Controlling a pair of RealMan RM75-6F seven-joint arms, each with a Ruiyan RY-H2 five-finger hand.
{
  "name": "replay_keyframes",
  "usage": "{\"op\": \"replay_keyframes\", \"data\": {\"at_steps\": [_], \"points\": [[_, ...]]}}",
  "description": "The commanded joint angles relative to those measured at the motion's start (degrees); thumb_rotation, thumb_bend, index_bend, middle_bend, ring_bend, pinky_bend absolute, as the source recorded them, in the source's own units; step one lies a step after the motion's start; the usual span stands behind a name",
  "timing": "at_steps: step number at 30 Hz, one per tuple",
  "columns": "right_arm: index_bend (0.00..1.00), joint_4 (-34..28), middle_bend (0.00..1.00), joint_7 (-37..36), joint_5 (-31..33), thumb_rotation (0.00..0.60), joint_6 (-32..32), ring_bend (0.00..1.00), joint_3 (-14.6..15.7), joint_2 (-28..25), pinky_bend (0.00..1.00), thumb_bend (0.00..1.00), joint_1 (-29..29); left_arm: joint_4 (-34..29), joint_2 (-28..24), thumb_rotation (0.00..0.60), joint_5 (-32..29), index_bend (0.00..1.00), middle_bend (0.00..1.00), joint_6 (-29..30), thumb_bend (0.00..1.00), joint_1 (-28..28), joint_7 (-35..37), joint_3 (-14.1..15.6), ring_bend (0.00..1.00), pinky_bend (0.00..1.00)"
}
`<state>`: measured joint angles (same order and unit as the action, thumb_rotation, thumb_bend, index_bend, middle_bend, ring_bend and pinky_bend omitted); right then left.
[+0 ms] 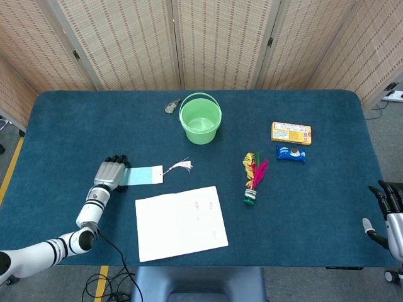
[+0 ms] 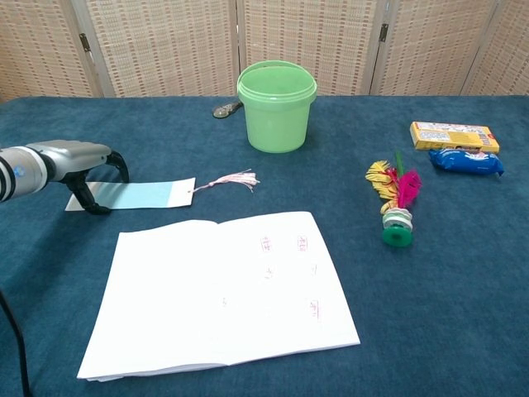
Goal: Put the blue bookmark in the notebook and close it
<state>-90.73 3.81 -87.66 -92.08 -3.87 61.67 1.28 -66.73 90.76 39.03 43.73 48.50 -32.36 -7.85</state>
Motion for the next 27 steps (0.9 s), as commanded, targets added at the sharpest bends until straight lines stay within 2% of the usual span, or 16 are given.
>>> {"op": "replay_keyframes", "data": {"at_steps": [1, 15, 27], "points": [[0.16, 0.0, 0.09, 0.0, 0.0, 0.6, 0.0, 0.09, 0.0, 0.0, 0.14, 0.26, 0.0, 0.1, 0.2, 0.6, 0.6, 0.31, 0.1, 0.6, 0.29, -0.2, 0.4, 0.2, 0.1, 0.17], [0.16, -0.1, 0.09, 0.1, -0.4, 0.6, -0.5, 0.09, 0.1, 0.1, 0.14, 0.26, 0.3, 0.3, -0.5, 0.6, 8.3, 0.36, 0.1, 2.5, 0.32, -2.0, 6.2, 0.6, 0.1, 0.17], [0.16, -0.4, 0.09, 0.4, -0.7, 0.6, -0.8, 0.09, 0.1, 0.0, 0.14, 0.26, 0.3, -6.0, -5.6, 0.6, 17.8, 0.37, 0.1, 4.2, 0.32, -3.0, 13.1, 0.0, 0.1, 0.17]]}}
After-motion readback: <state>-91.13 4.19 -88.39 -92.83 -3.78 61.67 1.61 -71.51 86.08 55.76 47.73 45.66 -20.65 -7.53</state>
